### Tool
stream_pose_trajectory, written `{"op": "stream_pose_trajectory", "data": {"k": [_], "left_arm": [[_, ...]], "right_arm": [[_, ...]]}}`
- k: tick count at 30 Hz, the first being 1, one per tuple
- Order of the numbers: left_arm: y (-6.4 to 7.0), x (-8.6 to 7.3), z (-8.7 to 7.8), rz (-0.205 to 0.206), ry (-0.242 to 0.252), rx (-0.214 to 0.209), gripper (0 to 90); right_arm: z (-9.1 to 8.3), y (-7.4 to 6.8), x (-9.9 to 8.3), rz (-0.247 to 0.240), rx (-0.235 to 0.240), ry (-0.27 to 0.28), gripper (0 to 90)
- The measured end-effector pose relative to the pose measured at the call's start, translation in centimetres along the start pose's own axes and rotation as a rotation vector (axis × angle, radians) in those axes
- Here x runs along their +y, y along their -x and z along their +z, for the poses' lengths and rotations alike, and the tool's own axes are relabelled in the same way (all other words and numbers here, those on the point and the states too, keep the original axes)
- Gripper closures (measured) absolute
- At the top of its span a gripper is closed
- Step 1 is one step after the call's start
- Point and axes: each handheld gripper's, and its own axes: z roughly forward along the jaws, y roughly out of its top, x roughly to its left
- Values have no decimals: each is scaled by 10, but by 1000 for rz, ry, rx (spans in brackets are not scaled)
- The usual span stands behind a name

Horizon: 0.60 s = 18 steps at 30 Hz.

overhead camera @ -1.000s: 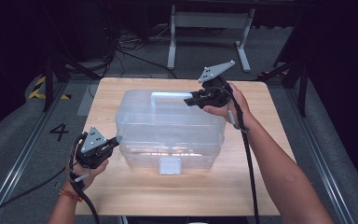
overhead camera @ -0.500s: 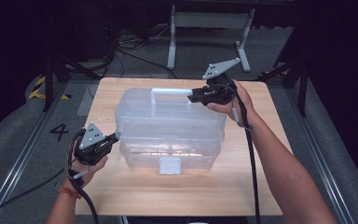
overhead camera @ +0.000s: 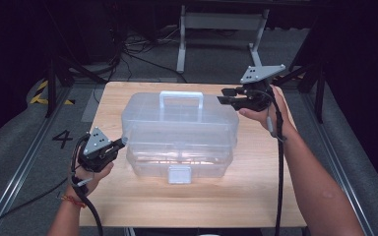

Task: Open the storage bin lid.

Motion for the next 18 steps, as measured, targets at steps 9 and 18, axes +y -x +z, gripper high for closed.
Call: {"op": "stream_pose_trajectory", "data": {"k": [9, 18], "left_arm": [[-4, 8, -1, 16, -13, 0, 891], [-5, 9, 0, 5, -7, -4, 891]], "right_arm": [[-26, 3, -38, 38, -57, 28, 631], [-46, 2, -70, 56, -100, 57, 599]]}}
